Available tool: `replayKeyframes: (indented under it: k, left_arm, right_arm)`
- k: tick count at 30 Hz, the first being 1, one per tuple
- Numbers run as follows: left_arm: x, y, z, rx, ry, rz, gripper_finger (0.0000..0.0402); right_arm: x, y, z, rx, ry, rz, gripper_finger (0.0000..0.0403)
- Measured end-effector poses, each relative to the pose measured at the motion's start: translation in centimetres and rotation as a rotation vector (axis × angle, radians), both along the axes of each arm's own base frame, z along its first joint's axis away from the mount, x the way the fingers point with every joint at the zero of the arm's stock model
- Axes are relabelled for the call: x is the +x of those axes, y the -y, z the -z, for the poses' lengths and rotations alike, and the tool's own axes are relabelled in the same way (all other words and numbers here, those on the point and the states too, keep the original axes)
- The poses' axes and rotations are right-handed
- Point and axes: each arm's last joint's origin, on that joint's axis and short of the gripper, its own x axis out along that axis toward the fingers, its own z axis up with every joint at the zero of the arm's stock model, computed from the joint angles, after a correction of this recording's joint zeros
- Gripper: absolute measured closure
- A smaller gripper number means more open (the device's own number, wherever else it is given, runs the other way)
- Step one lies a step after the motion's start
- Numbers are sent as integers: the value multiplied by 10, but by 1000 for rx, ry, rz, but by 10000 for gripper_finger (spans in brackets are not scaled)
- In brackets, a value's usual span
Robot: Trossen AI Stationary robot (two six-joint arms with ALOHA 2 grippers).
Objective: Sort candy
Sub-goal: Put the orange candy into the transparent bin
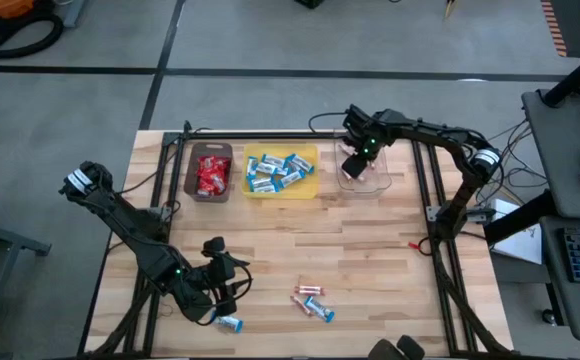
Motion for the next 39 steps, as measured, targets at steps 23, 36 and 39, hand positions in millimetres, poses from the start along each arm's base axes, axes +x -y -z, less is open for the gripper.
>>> replayKeyframes:
  k: [23,36,39]
  left_arm:
    - [36,15,27,167,90,62,228]
    - [99,-3,70,182,65,299,228]
    - [113,-14,78,159,71,389,228]
  right_arm:
    - [6,-120,-127,-149,455,-231,252]
    - [9,-209,-145,-257,529,-362,250]
    - [10,-224,-145,-244,545,-407,250]
